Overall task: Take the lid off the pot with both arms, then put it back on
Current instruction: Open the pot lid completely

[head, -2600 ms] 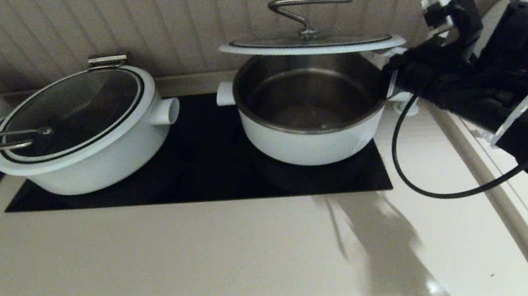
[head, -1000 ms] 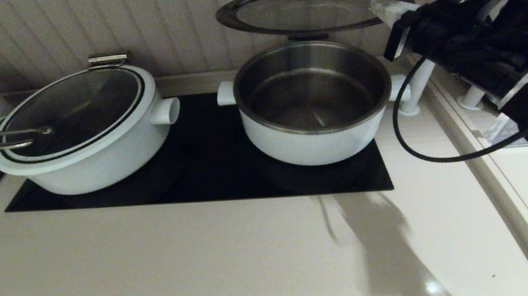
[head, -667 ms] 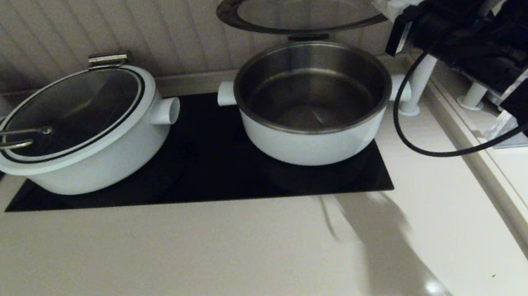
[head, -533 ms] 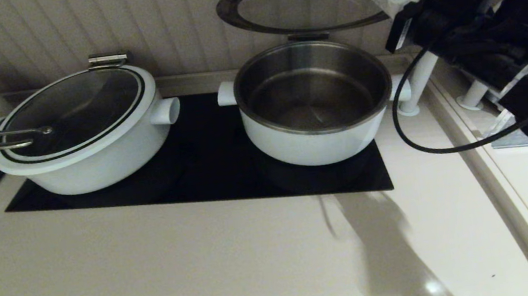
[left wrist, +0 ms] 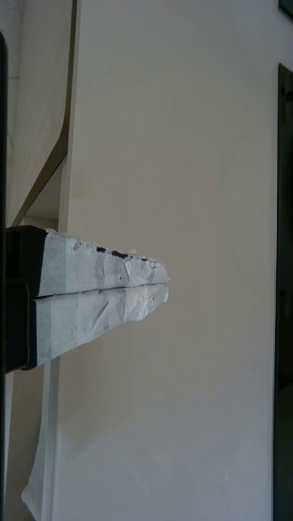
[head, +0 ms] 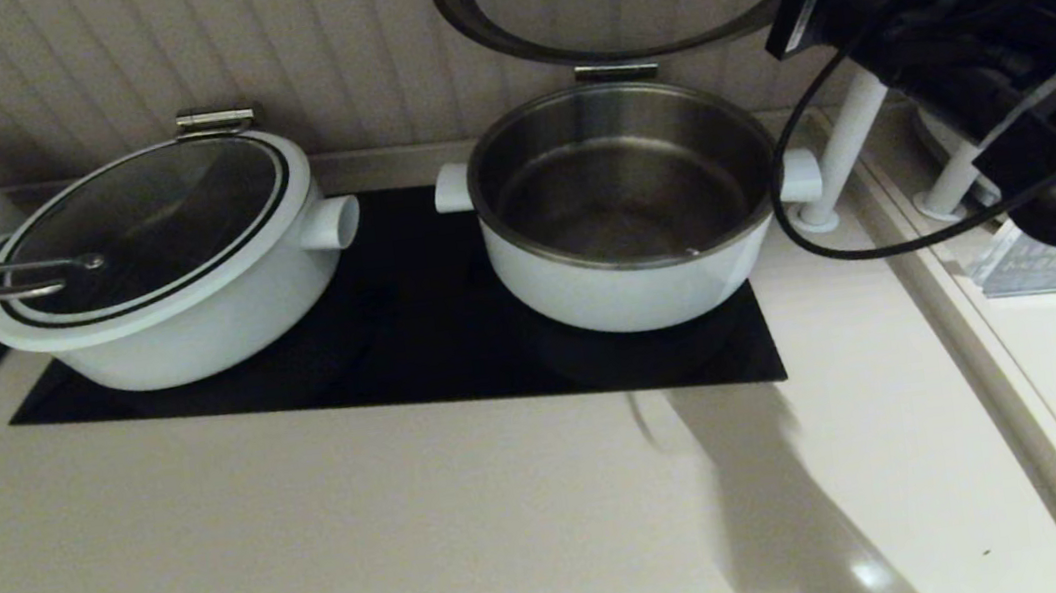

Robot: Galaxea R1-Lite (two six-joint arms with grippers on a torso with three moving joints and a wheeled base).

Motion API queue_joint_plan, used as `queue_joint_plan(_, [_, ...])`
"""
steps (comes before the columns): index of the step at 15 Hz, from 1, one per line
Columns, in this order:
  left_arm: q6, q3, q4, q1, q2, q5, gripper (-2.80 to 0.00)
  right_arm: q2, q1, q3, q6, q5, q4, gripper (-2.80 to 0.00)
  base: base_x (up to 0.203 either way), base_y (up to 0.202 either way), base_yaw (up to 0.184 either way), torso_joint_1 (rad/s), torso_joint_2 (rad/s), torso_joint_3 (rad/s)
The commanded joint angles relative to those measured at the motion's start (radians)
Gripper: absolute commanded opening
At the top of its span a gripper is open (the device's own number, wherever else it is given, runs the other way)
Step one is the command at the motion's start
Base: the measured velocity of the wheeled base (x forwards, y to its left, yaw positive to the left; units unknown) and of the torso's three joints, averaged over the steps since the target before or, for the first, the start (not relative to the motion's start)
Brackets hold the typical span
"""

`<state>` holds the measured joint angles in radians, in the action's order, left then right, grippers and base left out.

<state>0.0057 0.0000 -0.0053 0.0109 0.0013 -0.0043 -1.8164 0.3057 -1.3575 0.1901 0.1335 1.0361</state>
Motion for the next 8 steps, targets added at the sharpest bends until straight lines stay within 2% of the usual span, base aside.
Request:
queue_joint_plan(1, [0.0, 0.0, -0.001, 0.0, -0.001, 0.0, -2.8, -0.021, 0.001, -0.035, 0.002, 0.003, 0.004, -2.8, 0.0, 0.0, 0.0, 0.0, 0.0, 0.0])
queue_joint_plan(8, [0.0, 0.0, -0.001, 0.0, -0.001, 0.0, -2.8, -0.044, 0.001, -0.075, -0.017, 0.012, 0.007, -2.8, 0.0, 0.0, 0.0, 0.0, 0.0, 0.0])
